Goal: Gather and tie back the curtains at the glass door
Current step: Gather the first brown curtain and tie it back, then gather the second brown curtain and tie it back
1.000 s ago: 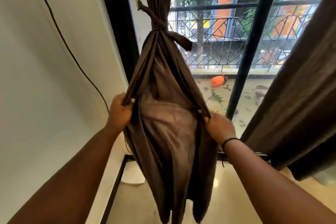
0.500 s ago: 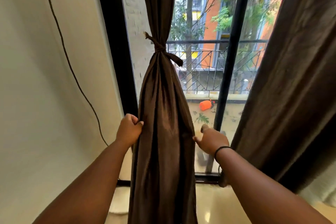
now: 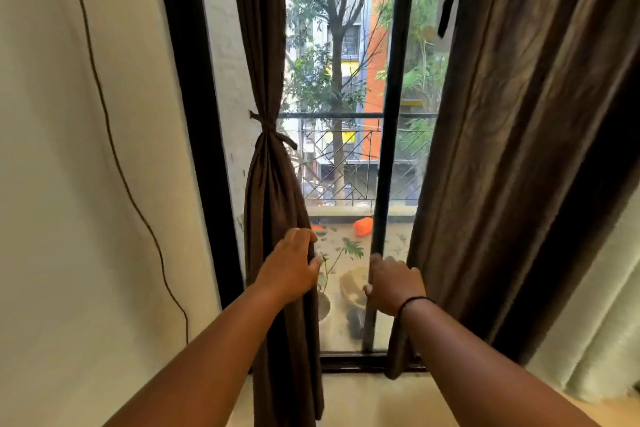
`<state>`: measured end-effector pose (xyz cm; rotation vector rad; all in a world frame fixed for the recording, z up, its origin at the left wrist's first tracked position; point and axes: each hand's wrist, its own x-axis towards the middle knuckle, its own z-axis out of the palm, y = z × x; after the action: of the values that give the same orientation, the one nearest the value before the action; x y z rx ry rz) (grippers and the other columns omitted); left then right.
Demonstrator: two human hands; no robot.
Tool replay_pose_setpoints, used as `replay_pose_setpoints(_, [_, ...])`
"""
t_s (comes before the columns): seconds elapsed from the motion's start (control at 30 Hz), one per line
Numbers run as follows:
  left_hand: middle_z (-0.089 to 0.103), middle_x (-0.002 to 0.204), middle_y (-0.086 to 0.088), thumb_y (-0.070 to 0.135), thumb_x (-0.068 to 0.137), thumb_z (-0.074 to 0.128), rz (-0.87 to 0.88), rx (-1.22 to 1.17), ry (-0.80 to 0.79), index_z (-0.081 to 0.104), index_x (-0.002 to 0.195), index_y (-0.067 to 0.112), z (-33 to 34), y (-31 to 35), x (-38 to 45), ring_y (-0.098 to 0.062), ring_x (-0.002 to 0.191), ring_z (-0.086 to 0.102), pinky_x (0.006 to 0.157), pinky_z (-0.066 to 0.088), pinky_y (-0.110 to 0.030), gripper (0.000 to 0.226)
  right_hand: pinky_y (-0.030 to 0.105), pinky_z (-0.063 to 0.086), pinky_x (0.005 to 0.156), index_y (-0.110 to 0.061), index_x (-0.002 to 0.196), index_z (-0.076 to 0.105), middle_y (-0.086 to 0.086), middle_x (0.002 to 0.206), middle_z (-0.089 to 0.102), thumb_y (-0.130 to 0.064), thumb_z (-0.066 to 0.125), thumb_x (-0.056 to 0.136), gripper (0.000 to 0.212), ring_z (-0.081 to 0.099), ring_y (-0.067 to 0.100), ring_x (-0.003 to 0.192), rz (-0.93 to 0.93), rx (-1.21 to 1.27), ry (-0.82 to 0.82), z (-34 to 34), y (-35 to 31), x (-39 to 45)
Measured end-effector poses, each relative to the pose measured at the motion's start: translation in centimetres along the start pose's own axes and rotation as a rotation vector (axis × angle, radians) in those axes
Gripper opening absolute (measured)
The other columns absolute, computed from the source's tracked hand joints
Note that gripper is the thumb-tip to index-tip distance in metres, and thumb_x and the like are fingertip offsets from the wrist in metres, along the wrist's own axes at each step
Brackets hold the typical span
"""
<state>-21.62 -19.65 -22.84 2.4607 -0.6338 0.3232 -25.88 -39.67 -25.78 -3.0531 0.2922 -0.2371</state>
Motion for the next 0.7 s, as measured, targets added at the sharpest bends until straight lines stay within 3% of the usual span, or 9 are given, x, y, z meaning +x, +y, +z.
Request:
replay_pose_setpoints(0.17, [0.04,0.132,0.003,0.036,0.09,0.056,0.06,0.019,-0.086,0.047,0.116,0.026,4.1,5.5,3.4,-0.02,0.11,0.052,0.094,0.043,-0.035,0.029,0.044,0.04,0.095,-0.023,0.134,0.037,0.007,0.128,0.052,-0.048,0.05,0.085,0.057,0.049,0.029,0.119,0.027,0.028,0.035,-1.4,6.8,0.8])
replay_pose_setpoints(0.37, [0.048,0.12,0.002,0.035,0.089,0.057,0.167,0.062,-0.184,0.055,0.108,0.025,10.9,15.8,10.9,-0.019,0.108,0.053,0.086,0.039,-0.026,0.021,0.045,0.041,0.095,-0.024,0.126,0.042,0.005,0.126,0.052,-0.049,0.052,0.083,0.051,0.049,0.028,0.119,0.076,0.054,0.087,-4.7,21.4,2.1])
replay_pose_setpoints(0.5, [0.049,0.103,0.004,0.033,0.086,0.061,0.192,0.013,-0.149,0.057,0.102,0.024,14.2,22.0,16.3,-0.021,0.096,0.058,0.084,0.046,-0.03,0.018,0.044,0.044,0.094,-0.024,0.126,0.042,0.005,0.124,0.052,-0.051,0.05,0.086,0.049,0.05,0.028,0.117,0.134,0.053,0.12,-7.5,30.8,3.9])
replay_pose_setpoints(0.6, [0.05,0.11,0.005,0.034,0.087,0.061,0.18,-0.028,-0.098,0.055,0.111,0.024,15.8,24.8,19.5,-0.017,0.1,0.056,0.088,0.044,-0.027,0.027,0.042,0.045,0.093,-0.025,0.126,0.042,0.003,0.123,0.052,-0.05,0.05,0.087,0.047,0.05,0.027,0.117,0.177,0.069,0.103,-8.4,35.3,5.9])
replay_pose_setpoints(0.7, [0.049,0.115,0.01,0.037,0.089,0.059,0.17,-0.102,-0.051,0.053,0.112,0.03,15.6,26.0,22.5,-0.015,0.104,0.056,0.091,0.048,-0.035,0.025,0.04,0.043,0.093,-0.026,0.127,0.041,0.002,0.124,0.051,-0.05,0.051,0.088,0.047,0.049,0.025,0.118,0.209,0.108,0.094,-9.0,37.9,8.5])
